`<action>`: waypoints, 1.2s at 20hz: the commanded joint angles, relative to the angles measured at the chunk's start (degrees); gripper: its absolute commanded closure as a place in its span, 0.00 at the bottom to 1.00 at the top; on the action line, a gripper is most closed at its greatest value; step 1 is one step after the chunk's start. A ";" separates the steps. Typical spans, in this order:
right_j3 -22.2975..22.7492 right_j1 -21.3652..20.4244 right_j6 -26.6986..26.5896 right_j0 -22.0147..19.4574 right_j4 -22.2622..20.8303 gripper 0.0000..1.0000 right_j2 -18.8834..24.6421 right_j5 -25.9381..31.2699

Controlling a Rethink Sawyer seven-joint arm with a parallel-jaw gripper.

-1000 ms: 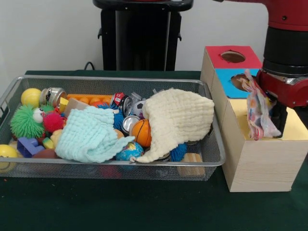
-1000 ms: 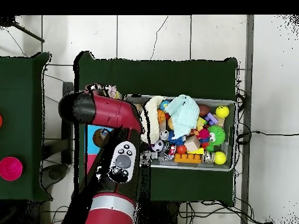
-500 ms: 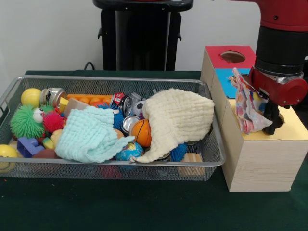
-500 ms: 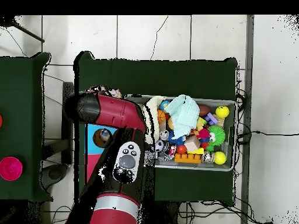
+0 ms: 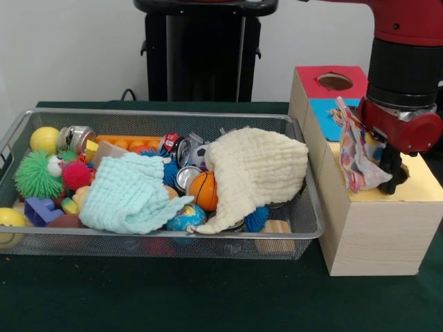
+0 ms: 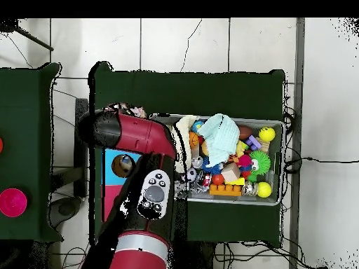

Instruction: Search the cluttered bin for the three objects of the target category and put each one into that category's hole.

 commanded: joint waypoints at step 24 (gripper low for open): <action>18.70 -0.82 -0.99 -2.23 -2.23 1.00 4.63 1.92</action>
